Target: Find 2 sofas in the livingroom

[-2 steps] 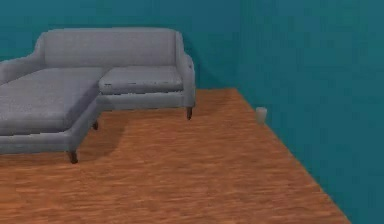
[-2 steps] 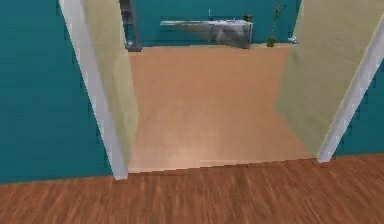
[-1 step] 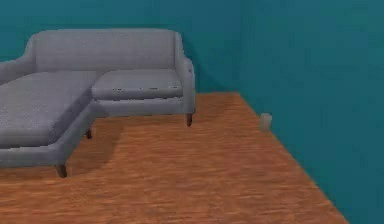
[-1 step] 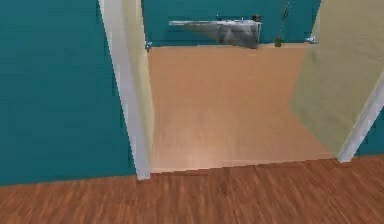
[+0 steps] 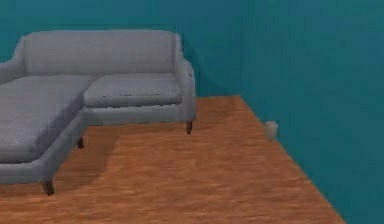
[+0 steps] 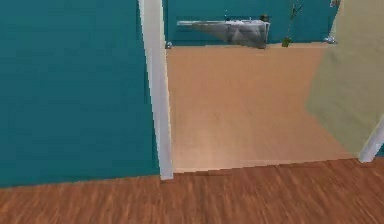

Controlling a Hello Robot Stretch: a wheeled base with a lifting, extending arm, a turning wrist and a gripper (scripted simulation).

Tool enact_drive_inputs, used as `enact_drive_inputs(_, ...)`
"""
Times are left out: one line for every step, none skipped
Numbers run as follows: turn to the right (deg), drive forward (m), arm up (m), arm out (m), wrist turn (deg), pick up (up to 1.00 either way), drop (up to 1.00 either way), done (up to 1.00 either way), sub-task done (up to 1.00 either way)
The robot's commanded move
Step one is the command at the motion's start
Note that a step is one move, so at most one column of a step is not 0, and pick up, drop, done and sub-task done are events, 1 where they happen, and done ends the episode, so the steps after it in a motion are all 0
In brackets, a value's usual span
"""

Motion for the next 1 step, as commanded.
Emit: enact_drive_inputs(15.0,0.00,0.00,0.00,0.0,0.00,0.00,0.00,0.00)
